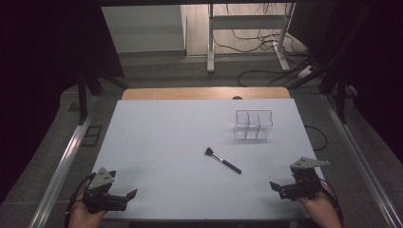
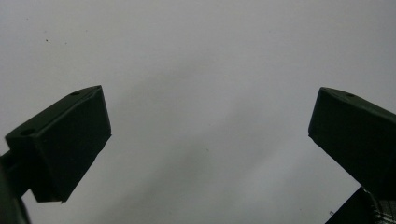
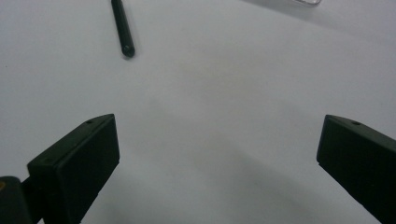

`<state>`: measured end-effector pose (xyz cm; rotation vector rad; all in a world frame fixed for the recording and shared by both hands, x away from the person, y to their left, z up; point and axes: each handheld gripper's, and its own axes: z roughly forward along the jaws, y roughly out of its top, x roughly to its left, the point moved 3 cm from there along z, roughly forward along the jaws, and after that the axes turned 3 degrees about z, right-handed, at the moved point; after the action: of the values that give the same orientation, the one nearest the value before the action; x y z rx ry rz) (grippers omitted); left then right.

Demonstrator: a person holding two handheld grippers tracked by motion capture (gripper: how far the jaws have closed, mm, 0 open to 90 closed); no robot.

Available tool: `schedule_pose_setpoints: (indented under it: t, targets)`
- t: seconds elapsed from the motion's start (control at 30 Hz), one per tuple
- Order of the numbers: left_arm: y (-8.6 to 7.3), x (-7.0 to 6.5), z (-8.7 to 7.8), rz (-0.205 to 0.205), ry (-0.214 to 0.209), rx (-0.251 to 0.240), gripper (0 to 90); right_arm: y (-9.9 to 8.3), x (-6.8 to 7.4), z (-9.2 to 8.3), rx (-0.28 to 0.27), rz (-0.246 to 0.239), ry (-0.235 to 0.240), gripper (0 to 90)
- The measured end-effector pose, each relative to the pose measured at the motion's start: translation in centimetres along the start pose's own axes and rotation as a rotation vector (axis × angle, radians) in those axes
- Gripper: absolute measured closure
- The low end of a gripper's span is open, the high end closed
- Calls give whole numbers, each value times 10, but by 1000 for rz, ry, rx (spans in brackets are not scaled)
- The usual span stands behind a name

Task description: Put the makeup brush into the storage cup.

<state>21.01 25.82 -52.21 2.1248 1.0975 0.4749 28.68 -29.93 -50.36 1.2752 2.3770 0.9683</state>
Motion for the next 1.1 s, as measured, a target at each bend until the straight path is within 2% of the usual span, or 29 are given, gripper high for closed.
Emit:
schedule_pose_setpoints:
  t: [0.6,0.9,1.1]
  targets:
    - [0,0,1,12,5,14,0,11,6,3,24,-3,-4,0]
    - [0,0,1,12,5,14,0,17,11,5,47,-57,-14,0]
    - [0,-1,2,18,7,19,0,21,13,6,59,-54,-12,0]
